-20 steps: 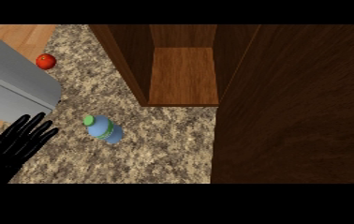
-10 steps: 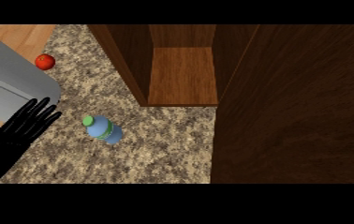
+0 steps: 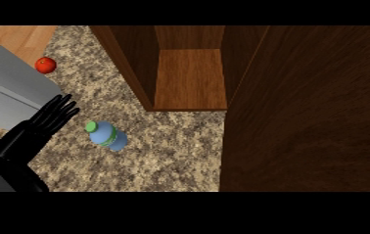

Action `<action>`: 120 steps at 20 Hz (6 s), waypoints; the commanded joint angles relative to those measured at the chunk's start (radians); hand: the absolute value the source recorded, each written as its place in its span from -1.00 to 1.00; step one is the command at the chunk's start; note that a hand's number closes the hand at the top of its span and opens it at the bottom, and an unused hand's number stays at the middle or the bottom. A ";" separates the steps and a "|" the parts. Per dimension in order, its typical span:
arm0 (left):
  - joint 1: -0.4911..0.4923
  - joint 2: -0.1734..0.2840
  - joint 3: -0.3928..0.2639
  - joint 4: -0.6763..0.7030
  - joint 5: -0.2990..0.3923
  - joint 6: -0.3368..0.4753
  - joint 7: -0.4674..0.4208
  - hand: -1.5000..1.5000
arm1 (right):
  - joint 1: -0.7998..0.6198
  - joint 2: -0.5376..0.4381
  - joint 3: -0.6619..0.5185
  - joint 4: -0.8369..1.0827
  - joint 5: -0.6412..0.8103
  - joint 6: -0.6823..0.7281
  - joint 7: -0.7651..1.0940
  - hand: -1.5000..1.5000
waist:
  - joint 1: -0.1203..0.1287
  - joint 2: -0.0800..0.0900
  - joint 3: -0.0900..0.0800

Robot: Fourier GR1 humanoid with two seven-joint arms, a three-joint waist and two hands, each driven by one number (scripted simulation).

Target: Pick up the bottled water, place it into the cabinet and close the cabinet

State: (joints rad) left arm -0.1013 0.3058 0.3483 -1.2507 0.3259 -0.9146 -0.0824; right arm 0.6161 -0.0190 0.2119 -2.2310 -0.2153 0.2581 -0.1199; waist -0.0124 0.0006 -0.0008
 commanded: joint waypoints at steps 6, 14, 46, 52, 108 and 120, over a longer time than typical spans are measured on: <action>-0.193 -0.026 -0.037 0.365 -0.236 0.085 -0.191 -1.00 | 0.022 0.009 0.044 0.016 0.039 0.005 -0.048 -1.00 | -0.009 0.002 0.000; -0.247 0.014 -0.063 0.633 -0.329 0.078 -0.375 -1.00 | 0.056 0.017 0.115 0.017 0.075 -0.044 -0.081 -1.00 | -0.011 0.003 -0.001; -0.407 -0.052 -0.132 1.017 -0.370 -0.002 -0.531 -1.00 | -0.026 -0.045 -0.014 0.051 -0.059 0.023 -0.029 -1.00 | -0.024 0.014 -0.004; -0.362 -0.095 -0.155 0.983 -0.363 -0.062 -0.538 -1.00 | -0.046 -0.015 0.017 0.053 -0.019 -0.011 -0.023 -1.00 | -0.010 0.011 -0.004; -0.050 -0.305 -0.416 -0.078 0.151 0.800 -0.130 1.00 | -0.026 -0.051 0.054 0.094 -0.031 -0.011 -0.049 -1.00 | 0.010 -0.004 0.001; -0.377 -0.305 -0.573 0.033 0.135 1.149 -0.076 1.00 | -0.051 -0.028 0.104 0.071 0.000 -0.078 -0.005 -1.00 | -0.008 0.001 0.001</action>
State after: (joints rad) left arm -0.3138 0.0243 -0.1340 -1.2707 0.4637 0.1222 -0.1692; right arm 0.5923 -0.0498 0.3222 -2.1631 -0.2060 0.1951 -0.1523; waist -0.0030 -0.0012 -0.0031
